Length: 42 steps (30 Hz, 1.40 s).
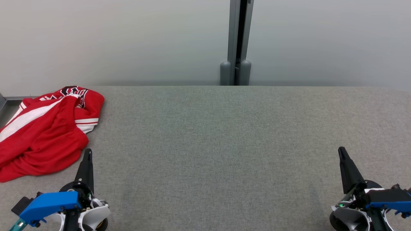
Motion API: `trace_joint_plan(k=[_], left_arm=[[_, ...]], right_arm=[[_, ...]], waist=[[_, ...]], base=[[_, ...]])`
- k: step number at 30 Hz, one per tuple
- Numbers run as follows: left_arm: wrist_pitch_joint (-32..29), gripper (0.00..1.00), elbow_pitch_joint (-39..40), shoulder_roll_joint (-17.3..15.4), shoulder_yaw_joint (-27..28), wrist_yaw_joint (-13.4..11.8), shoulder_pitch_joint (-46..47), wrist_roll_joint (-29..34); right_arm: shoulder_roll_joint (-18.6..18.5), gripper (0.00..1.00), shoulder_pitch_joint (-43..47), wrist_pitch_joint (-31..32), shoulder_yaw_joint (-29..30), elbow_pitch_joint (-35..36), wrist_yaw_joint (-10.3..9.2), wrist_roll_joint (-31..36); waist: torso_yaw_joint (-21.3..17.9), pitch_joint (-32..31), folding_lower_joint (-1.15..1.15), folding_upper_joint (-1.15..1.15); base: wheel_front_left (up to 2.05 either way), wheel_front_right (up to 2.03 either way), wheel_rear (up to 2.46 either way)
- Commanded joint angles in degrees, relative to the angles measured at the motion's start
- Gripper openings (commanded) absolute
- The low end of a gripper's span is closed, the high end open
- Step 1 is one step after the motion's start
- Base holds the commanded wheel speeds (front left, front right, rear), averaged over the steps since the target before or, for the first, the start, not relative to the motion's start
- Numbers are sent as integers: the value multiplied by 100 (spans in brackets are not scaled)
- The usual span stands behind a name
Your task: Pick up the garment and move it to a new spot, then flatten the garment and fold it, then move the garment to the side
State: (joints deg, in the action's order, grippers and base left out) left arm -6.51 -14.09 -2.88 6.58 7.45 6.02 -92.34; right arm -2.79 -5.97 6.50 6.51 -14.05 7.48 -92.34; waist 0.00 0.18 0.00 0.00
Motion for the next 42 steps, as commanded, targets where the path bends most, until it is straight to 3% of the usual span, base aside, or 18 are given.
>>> trace_joint_plan(k=[1, 32, 33, 35, 36, 37, 42], left_arm=[[-10, 0, 30, 14, -5, 31, 75, 8], [-10, 0, 30, 14, -5, 31, 75, 8], [2, 100, -6, 1, -1, 0, -2, 1], [12, 100, -92, 8, -8, -2, -77, 3], [14, 0, -140, 15, -11, -2, -145, 4], [35, 100, -153, 19, -31, -2, -174, 14], [184, 100, -68, 17, -160, -2, -235, 91]], right_arm=[[-37, 0, -84, 12, 5, 21, 4, 5], [-37, 0, -84, 12, 5, 21, 4, 6], [1, 100, 2, -3, -2, -5, 0, 1], [21, 100, 77, -10, -16, -89, -1, 2], [32, 0, 123, -12, -22, -150, -8, 3], [34, 100, 143, -32, -40, -164, -8, 10], [31, 100, 197, -181, -120, -127, -7, 77]], waist=[[0, 0, 0, 0], [0, 0, 0, 0], [0, 0, 0, 0], [0, 0, 0, 0], [0, 0, 0, 0], [0, 0, 0, 0], [-1, 2, 0, 0]], base=[[0, 0, 0], [0, 0, 0], [0, 0, 0], [0, 0, 0], [0, 0, 0], [0, 0, 0], [0, 0, 0]])
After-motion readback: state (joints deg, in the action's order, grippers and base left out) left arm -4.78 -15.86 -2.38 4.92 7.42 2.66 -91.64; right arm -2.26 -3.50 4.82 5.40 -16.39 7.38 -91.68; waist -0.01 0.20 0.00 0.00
